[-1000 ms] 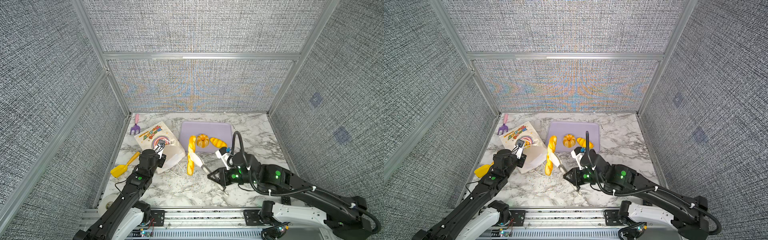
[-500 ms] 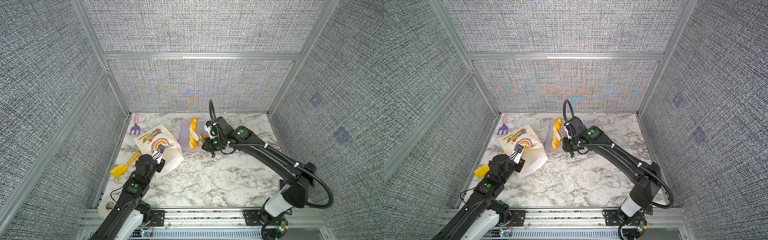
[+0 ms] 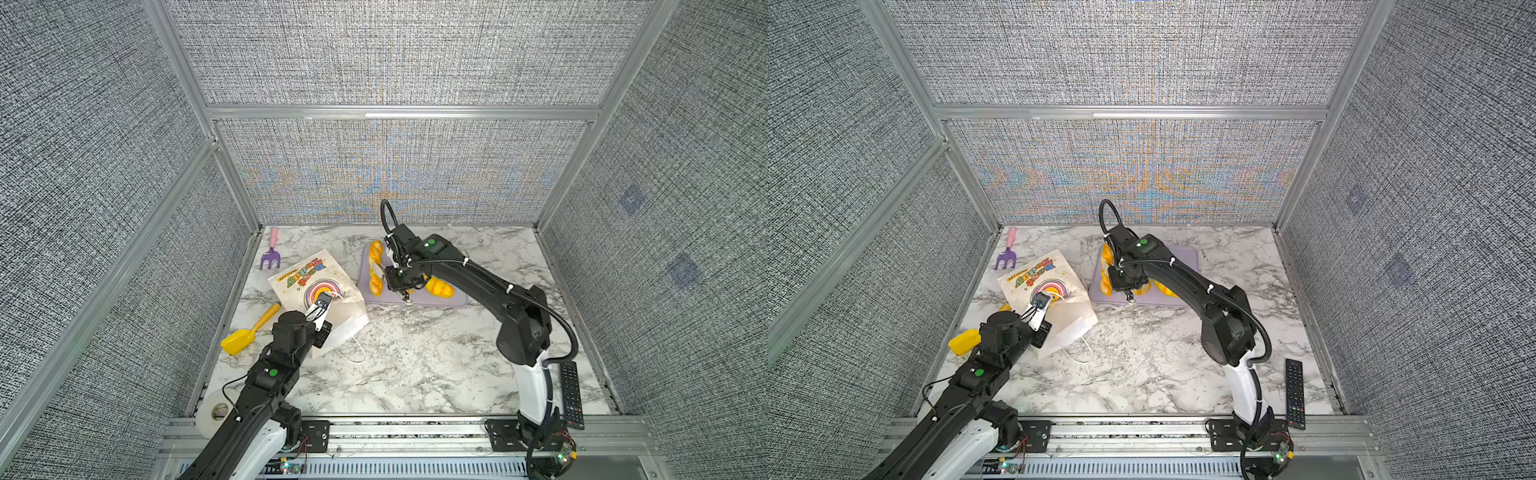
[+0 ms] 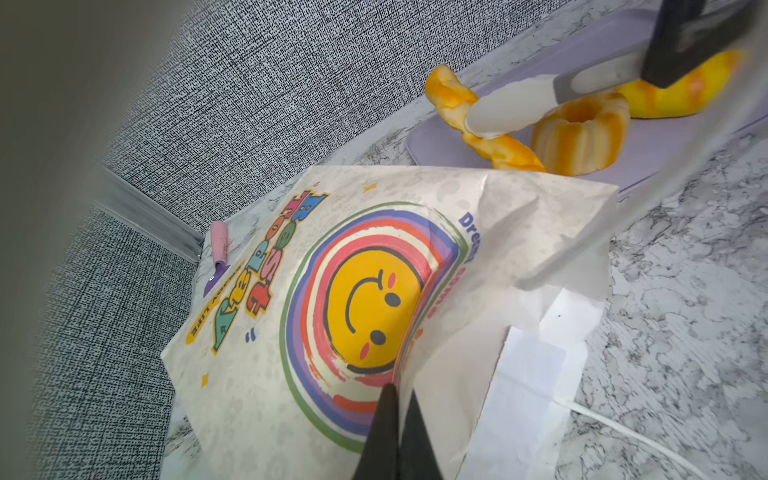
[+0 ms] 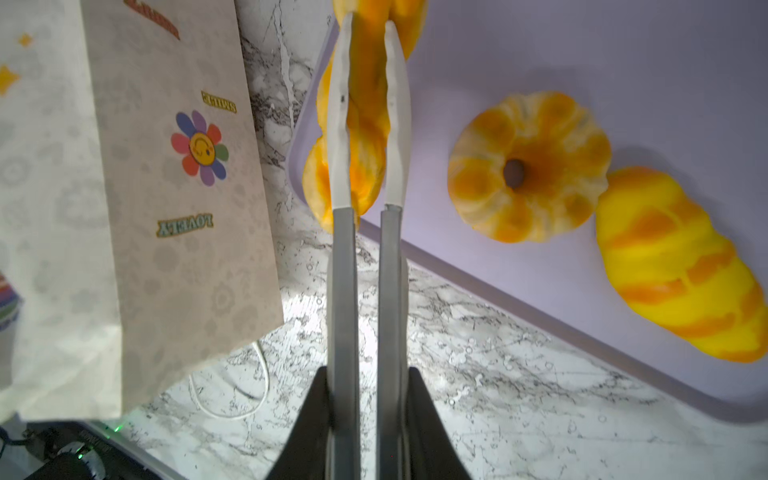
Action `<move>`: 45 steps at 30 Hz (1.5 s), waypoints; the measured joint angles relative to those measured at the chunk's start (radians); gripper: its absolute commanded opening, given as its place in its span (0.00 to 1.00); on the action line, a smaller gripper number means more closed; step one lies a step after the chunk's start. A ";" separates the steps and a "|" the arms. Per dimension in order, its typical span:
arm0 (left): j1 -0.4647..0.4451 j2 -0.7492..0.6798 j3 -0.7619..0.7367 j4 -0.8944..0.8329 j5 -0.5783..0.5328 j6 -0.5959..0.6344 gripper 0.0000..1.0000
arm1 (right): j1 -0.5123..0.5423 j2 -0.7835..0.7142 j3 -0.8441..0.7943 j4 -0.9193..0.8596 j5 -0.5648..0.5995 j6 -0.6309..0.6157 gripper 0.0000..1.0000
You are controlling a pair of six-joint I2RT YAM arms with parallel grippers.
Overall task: Take the fake bread out of the paper bag
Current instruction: 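Carry the braided bread onto the lavender tray and open the tongs, then swing the open tongs from the tray back into the paper bag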
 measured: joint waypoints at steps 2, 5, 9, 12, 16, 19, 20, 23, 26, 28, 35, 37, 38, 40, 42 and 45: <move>0.000 0.000 0.000 0.000 0.000 -0.003 0.00 | -0.002 0.055 0.060 -0.023 0.018 -0.008 0.00; 0.000 0.002 -0.001 0.000 0.000 -0.005 0.00 | -0.004 0.114 0.113 -0.058 0.035 -0.014 0.00; 0.000 0.002 -0.003 0.001 0.000 -0.006 0.00 | -0.003 0.137 0.119 -0.058 0.051 -0.014 0.06; 0.000 0.003 -0.005 0.000 0.001 -0.006 0.00 | -0.003 0.129 0.091 -0.035 0.051 -0.013 0.23; 0.000 0.007 -0.006 0.000 0.001 -0.006 0.00 | -0.003 0.105 0.063 -0.018 0.036 -0.006 0.33; 0.000 0.008 -0.006 0.001 0.008 -0.006 0.00 | -0.007 0.089 0.060 -0.017 0.022 -0.003 0.36; 0.000 0.008 -0.006 0.000 0.008 -0.006 0.00 | -0.010 0.084 0.060 -0.017 0.019 -0.002 0.37; 0.000 0.013 -0.006 0.001 0.014 -0.007 0.00 | -0.019 0.071 0.060 -0.019 0.019 0.005 0.39; 0.000 0.019 -0.006 0.002 0.016 -0.007 0.00 | -0.028 0.066 0.060 -0.019 0.018 0.005 0.40; 0.000 0.019 -0.006 0.004 0.018 -0.007 0.00 | -0.031 0.064 0.057 -0.018 0.015 0.005 0.41; 0.000 0.019 -0.006 0.007 0.019 -0.007 0.00 | -0.041 0.026 0.014 0.007 -0.027 0.019 0.42; 0.000 0.019 -0.006 0.007 0.019 -0.007 0.00 | -0.046 0.002 -0.008 0.024 -0.036 0.025 0.42; 0.000 0.019 -0.006 0.007 0.019 -0.007 0.00 | -0.049 -0.018 -0.024 0.035 -0.041 0.031 0.41; 0.000 0.019 -0.006 0.007 0.019 -0.007 0.00 | -0.051 -0.064 -0.058 0.052 -0.052 0.032 0.41; 0.000 0.018 -0.006 0.007 0.022 -0.007 0.00 | -0.054 -0.139 -0.122 0.081 -0.059 0.036 0.39; 0.000 0.019 -0.008 0.007 0.031 -0.007 0.00 | -0.054 -0.296 -0.282 0.153 -0.088 0.055 0.36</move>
